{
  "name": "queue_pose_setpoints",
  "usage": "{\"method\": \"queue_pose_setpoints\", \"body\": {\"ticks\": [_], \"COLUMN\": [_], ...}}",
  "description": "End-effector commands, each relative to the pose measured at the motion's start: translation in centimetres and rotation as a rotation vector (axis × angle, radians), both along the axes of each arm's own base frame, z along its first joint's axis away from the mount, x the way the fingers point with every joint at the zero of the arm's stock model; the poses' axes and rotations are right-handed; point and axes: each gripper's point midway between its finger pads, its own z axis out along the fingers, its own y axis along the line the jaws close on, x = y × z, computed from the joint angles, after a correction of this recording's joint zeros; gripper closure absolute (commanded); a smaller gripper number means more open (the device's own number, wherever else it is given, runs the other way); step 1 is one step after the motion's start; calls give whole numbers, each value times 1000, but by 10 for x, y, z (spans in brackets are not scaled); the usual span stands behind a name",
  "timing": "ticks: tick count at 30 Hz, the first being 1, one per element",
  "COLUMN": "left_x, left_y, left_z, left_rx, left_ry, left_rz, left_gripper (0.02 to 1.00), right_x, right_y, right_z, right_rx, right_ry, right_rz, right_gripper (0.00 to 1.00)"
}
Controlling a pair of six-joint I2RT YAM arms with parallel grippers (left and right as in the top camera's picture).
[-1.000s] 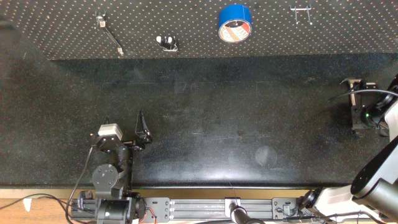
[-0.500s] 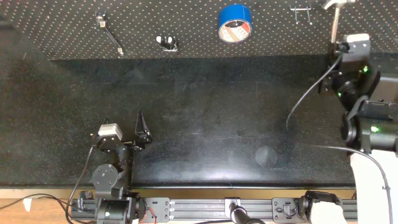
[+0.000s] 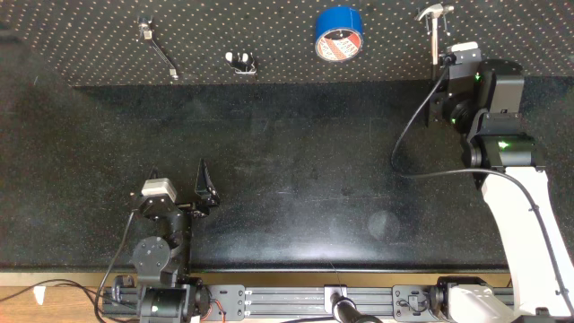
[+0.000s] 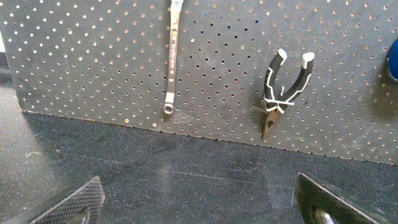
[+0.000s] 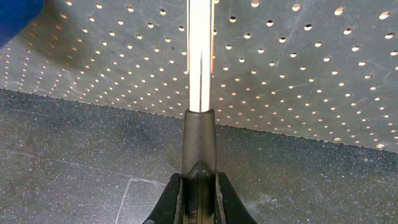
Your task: Place Tools Onto Pegboard
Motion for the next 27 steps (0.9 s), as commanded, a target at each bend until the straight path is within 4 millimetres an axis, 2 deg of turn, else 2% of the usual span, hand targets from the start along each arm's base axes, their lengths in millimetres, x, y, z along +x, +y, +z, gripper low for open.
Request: {"method": "queue_pose_setpoints", "body": {"ticks": [1,3,5,8,10,13,21,25,27], "left_x": [0,0,0,0,0,0,0,0,0], "left_y": [-1,-1,-1,-1,-1,-1,-1,-1,-1], "left_z": [-1,-1,-1,-1,-1,-1,-1,-1,-1], "left_rx": [13,13,13,13,13,13,13,13,13], "left_ry": [2,2,2,2,2,2,2,2,2], "left_rz": [-4,-4,-4,-4,-4,-4,-4,-4,-4], "left_gripper": [23,20,23,23,23,23,20,23,23], "right_x": [2,2,2,-1,-9,-39,-113,-120,-128], "right_y": [1,1,-3,-7,-7,-6,-4,-4,-4], "right_z": [-9,-10,-11,-20,-38,-63,-96,-87,-93], "right_rx": [8,8,-7,-24,-24,-22,77,79,78], "right_ry": [30,35,36,20,-44,-147,-295,-361,-332], "right_rz": [-7,-8,-26,-47,-48,-48,-107,-104,-105], "right_gripper": [386,323,1,5,5,5,7,7,7]}}
